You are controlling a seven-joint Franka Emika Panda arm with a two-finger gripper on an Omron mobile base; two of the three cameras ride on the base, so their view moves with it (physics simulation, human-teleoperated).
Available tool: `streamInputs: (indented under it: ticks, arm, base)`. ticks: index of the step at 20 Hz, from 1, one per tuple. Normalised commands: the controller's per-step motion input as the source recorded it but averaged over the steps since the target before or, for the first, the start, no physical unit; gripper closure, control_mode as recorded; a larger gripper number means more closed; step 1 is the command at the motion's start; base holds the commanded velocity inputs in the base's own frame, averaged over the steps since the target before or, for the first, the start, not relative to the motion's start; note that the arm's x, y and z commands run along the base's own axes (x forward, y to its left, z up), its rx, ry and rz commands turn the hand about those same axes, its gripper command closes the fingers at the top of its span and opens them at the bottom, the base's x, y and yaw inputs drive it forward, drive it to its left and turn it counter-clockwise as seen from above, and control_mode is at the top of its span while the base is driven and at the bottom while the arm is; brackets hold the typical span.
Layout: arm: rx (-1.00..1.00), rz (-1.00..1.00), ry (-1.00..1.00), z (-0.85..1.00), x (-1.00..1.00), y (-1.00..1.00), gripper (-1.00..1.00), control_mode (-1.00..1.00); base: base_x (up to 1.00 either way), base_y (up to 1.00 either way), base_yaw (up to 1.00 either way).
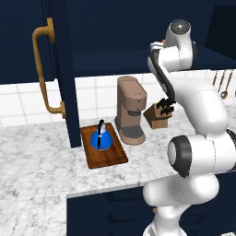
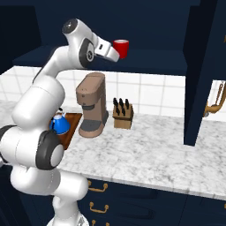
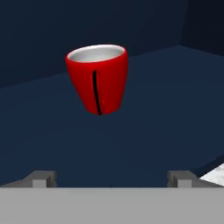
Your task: Pick the kettle from the counter and place it on the tray. Then pick the mug from the cabinet and place it on the tray. Then close the cabinet doors.
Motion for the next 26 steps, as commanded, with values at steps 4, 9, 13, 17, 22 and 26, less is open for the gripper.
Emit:
streamInputs:
  ticks: [4,9,13,17,22,26]
  arm:
    - [0.0,0.0,0.0,0.01,0.24,-0.07,-1.0,-1.0]
    - [0.0,0.0,0.0,0.05,0.26,0.0,-1.0,-1.0]
    - [0.0,0.0,0.0,0.06,0.24,-0.06,-1.0,-1.0]
    - [0.0,0.0,0.0,0.0,0.25,-0.08,-1.0,-1.0]
    - [0.0,0.0,0.0,0.0,0.32,-0.05,-1.0,-1.0]
    - [0.0,0.0,0.0,0.0,0.24,-0.09,-1.0,-1.0]
  base:
    - [0.0,0.0,0.0]
    - [0.0,0.0,0.0]
    - [0.0,0.0,0.0]
    - [0.0,0.0,0.0]
    - [0.0,0.0,0.0]
    - [0.0,0.0,0.0]
